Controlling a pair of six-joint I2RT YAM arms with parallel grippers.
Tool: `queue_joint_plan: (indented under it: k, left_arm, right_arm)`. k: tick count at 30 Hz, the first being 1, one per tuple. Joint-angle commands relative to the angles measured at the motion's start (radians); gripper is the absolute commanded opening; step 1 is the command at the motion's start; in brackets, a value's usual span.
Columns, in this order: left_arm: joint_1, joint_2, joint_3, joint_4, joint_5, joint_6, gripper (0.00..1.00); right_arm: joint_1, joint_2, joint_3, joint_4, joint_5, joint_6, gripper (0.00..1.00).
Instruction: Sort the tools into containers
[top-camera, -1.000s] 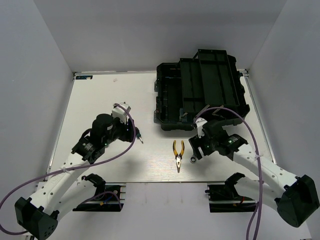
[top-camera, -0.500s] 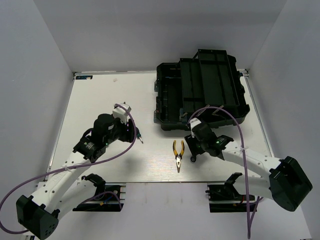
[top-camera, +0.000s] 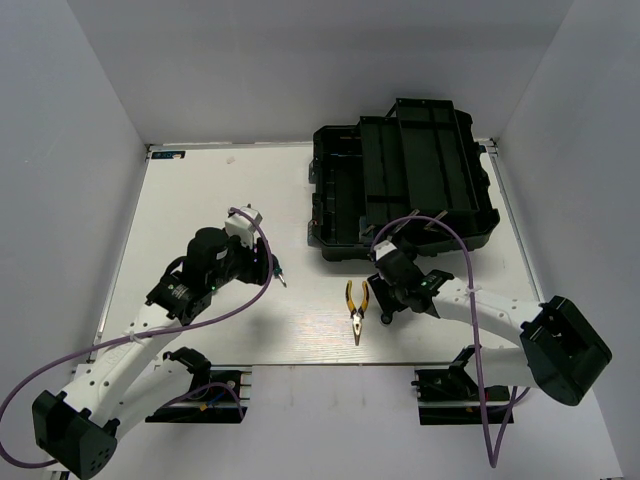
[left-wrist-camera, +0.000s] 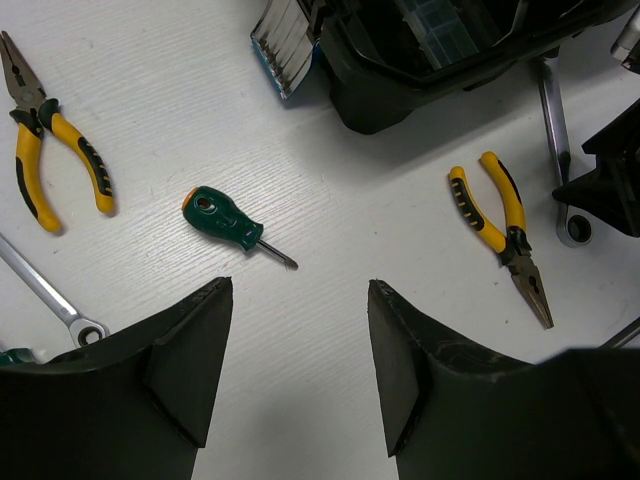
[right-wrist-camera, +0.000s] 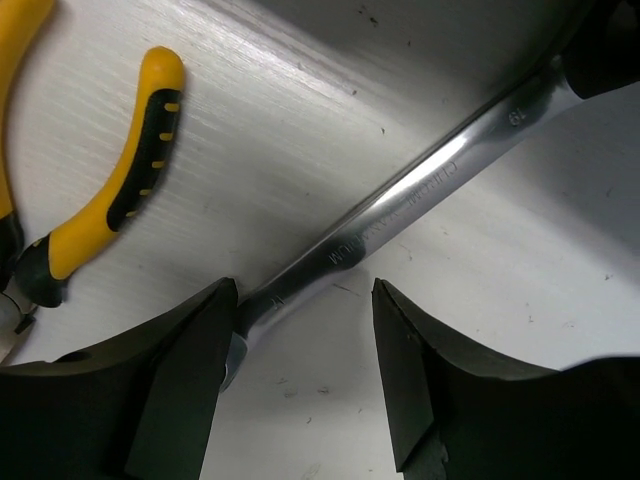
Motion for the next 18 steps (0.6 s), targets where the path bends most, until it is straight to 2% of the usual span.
queue_joint_plan:
  k: [1,6,18]
  left_arm:
    - [0.005,-0.016,-0.003,0.007,-0.005,0.001,0.67]
    - [0.005,-0.025,-0.003,0.016,0.004,0.010,0.67]
    - [0.005,-0.044,-0.003,0.016,0.022,0.010,0.67]
  right_arm:
    - [0.005,-0.017,0.014,-0.032,0.034,0.009,0.63]
    - [0.009,-0.013,0.045,-0.092,-0.012,-0.020,0.61]
    - [0.000,0.053,0.094,-0.231,0.023,-0.105,0.61]
